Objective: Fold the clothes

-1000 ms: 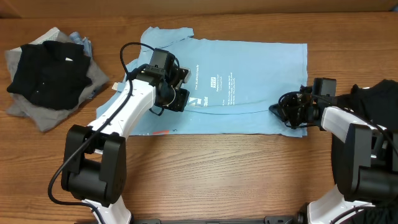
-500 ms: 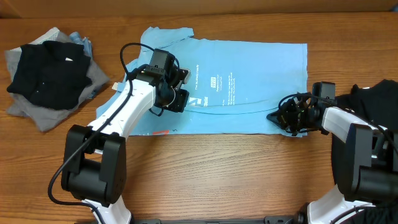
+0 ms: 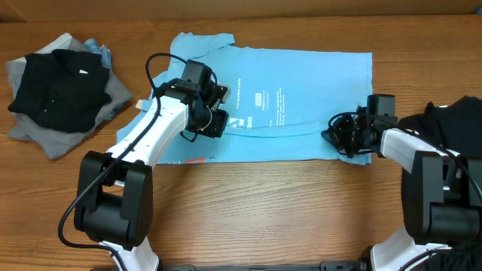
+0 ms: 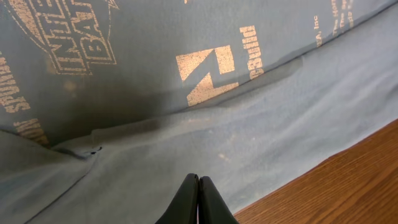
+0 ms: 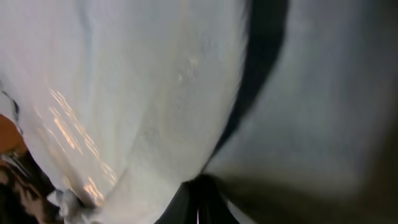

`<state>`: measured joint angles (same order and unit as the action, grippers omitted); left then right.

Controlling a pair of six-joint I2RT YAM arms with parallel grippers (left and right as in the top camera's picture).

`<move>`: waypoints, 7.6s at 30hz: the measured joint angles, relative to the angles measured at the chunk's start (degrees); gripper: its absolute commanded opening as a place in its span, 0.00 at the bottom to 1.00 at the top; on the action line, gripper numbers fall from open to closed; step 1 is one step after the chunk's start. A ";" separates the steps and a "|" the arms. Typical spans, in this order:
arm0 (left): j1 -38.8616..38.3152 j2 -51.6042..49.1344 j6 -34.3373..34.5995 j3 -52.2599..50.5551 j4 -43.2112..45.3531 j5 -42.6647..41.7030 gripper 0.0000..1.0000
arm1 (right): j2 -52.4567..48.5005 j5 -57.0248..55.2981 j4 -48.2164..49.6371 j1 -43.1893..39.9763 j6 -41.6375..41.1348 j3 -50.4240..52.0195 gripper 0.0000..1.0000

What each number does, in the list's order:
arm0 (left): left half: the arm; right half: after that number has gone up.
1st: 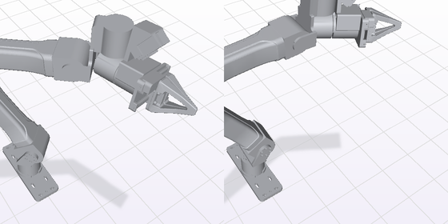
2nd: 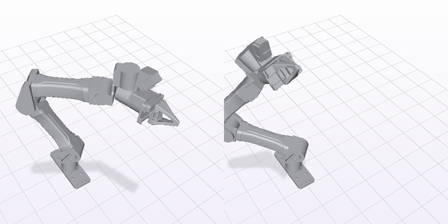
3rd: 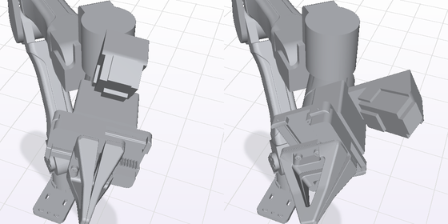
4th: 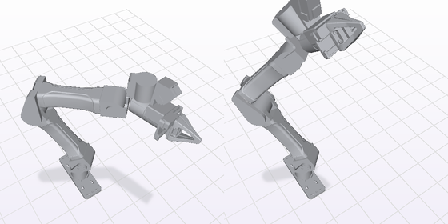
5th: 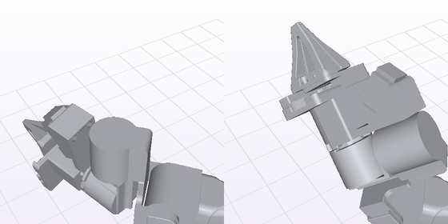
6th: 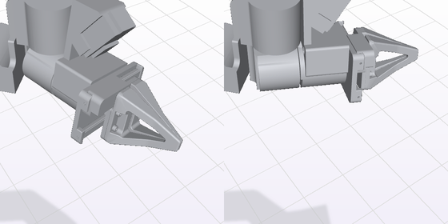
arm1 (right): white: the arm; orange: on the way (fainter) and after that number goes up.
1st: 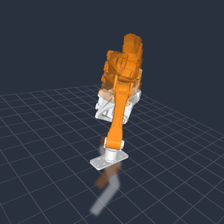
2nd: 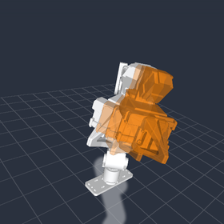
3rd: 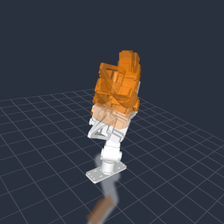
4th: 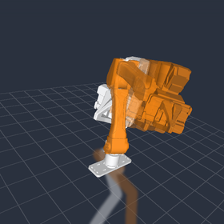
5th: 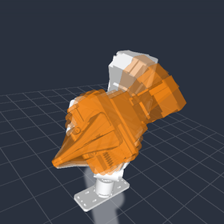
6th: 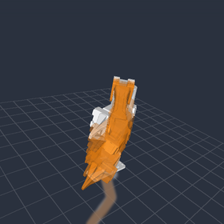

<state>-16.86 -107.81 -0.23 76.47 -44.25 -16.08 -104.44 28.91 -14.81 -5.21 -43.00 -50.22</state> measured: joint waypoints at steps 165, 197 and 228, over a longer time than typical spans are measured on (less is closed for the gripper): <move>10.86 -4.83 7.39 29.42 -34.45 15.19 0.96 | 9.46 -13.27 -25.66 -15.41 20.55 1.29 0.38; 22.12 -4.83 7.37 35.19 -49.72 15.19 0.98 | 19.30 -28.33 -45.66 -16.50 13.84 -4.61 0.57; 28.55 -4.83 10.40 -3.98 -14.23 21.51 0.39 | 23.12 -16.65 -41.35 -16.50 20.52 -6.78 0.60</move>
<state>11.68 -112.64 10.17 72.49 -58.48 5.43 -81.32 12.25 -56.16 -21.71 -22.48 -56.99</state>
